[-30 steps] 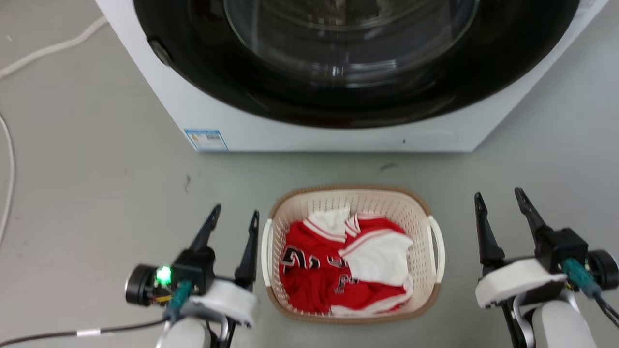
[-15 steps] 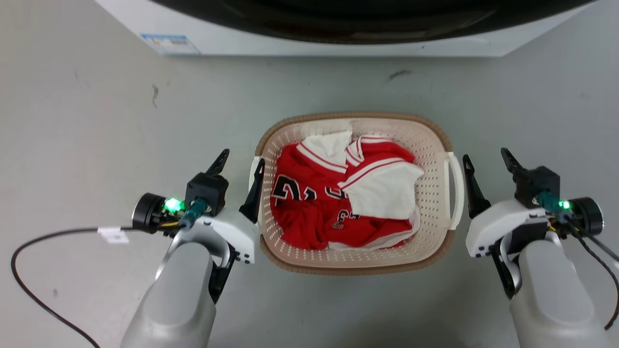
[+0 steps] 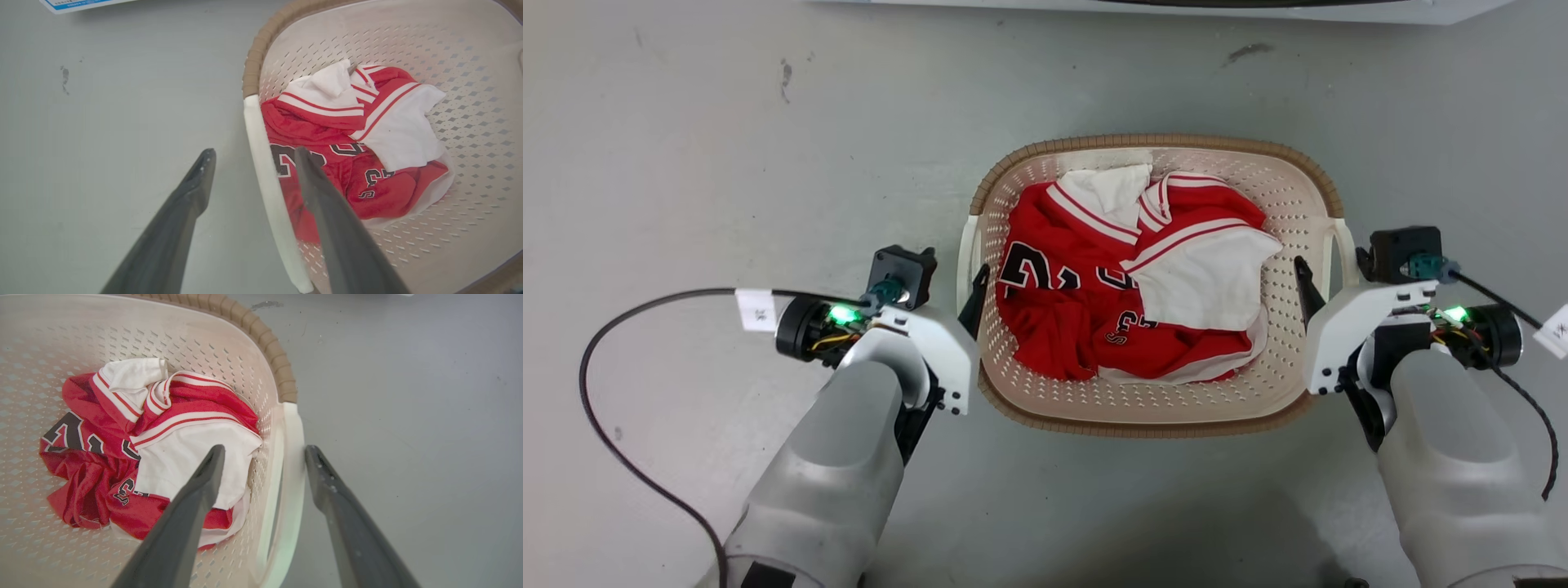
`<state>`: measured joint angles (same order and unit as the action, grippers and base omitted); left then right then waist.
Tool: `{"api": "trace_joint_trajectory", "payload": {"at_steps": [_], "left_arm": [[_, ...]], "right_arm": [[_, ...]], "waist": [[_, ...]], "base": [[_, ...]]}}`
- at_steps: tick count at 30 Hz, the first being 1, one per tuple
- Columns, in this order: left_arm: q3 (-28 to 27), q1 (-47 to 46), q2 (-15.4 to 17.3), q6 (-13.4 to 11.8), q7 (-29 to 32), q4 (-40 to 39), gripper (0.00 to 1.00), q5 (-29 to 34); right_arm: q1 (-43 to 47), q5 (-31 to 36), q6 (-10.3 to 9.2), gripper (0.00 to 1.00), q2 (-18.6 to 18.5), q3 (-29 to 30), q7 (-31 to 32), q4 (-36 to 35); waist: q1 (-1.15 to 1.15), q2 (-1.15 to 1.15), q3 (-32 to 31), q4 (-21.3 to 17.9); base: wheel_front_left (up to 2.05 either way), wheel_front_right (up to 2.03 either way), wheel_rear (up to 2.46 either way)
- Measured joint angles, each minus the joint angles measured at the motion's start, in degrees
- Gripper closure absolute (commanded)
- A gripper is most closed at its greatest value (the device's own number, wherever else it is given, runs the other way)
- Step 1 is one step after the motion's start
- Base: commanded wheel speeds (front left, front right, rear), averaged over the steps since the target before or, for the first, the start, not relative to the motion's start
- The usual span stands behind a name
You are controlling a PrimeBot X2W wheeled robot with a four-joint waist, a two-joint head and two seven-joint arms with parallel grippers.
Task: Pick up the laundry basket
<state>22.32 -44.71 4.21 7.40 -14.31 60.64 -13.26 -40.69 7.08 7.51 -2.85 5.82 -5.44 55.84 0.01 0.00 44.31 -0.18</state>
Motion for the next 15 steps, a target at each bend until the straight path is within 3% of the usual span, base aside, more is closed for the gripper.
{"api": "trace_joint_trajectory", "payload": {"at_steps": [15], "left_arm": [[15.9, -4.9, 2.3, 0.0, 8.8, 2.1, 0.0, -16.6]], "right_arm": [[-6.7, 6.4, 0.0, 0.0, 0.0, 7.1, 5.4, 9.2]], "waist": [[0.0, 0.0, 2.7, 0.2]], "base": [[0.0, 0.0, 0.0]]}}
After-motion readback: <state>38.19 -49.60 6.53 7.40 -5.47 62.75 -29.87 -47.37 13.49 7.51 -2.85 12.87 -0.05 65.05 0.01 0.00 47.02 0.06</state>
